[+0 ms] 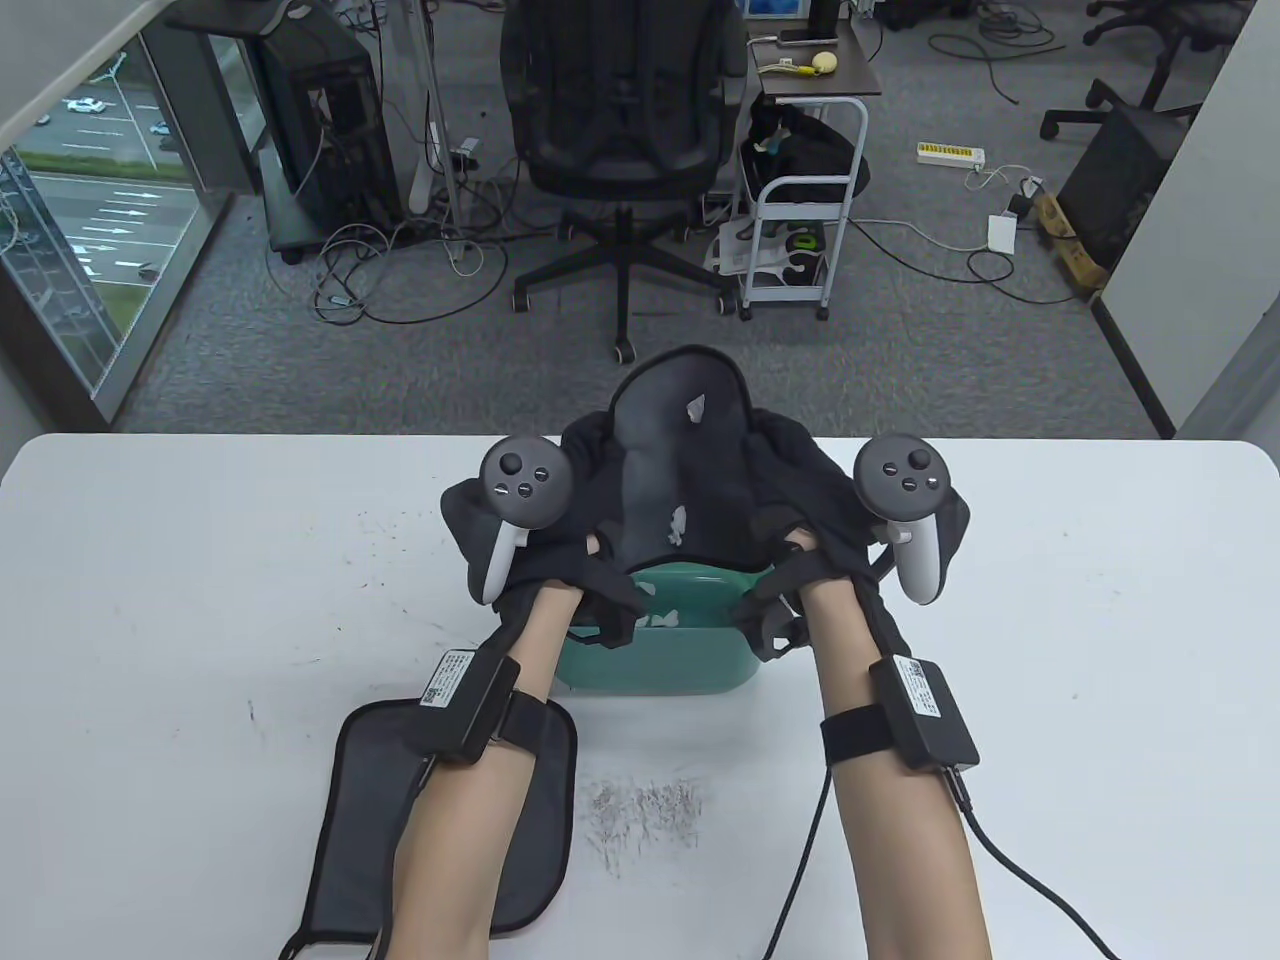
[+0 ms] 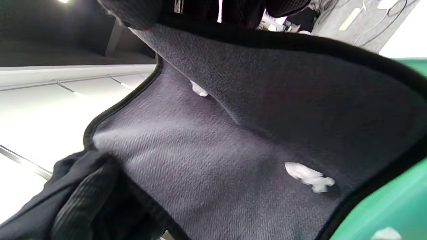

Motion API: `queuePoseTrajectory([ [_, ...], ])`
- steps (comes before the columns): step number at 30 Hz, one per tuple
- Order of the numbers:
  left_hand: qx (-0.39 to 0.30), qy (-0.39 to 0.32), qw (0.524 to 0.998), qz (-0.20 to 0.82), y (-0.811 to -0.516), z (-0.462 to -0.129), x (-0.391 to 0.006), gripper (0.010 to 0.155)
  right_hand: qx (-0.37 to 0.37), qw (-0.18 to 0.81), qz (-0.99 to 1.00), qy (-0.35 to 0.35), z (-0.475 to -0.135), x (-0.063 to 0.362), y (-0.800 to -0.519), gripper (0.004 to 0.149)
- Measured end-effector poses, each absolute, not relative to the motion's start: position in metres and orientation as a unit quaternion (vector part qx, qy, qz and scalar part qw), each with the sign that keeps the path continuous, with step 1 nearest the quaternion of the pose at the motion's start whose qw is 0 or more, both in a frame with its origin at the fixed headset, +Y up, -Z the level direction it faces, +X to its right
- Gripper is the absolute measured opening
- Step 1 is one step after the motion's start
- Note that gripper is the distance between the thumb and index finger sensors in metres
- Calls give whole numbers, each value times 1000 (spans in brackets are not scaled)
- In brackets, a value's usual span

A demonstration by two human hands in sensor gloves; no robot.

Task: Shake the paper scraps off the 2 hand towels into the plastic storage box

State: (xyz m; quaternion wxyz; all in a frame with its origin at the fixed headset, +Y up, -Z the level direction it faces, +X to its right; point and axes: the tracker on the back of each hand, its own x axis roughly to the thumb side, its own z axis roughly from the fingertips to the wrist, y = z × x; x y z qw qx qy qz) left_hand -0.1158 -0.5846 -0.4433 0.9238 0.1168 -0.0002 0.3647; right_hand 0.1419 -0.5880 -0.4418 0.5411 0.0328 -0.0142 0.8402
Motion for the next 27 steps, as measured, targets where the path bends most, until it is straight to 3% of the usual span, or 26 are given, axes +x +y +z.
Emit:
queuePoseTrajectory([
  [13, 120, 50, 925, 356, -604, -455, -153, 41, -31, 554, 831, -33, -453, 175, -611, 39],
  [27, 112, 63, 932, 339, -610, -457, -163, 41, -76, 542, 835, -56, -453, 192, -630, 38],
])
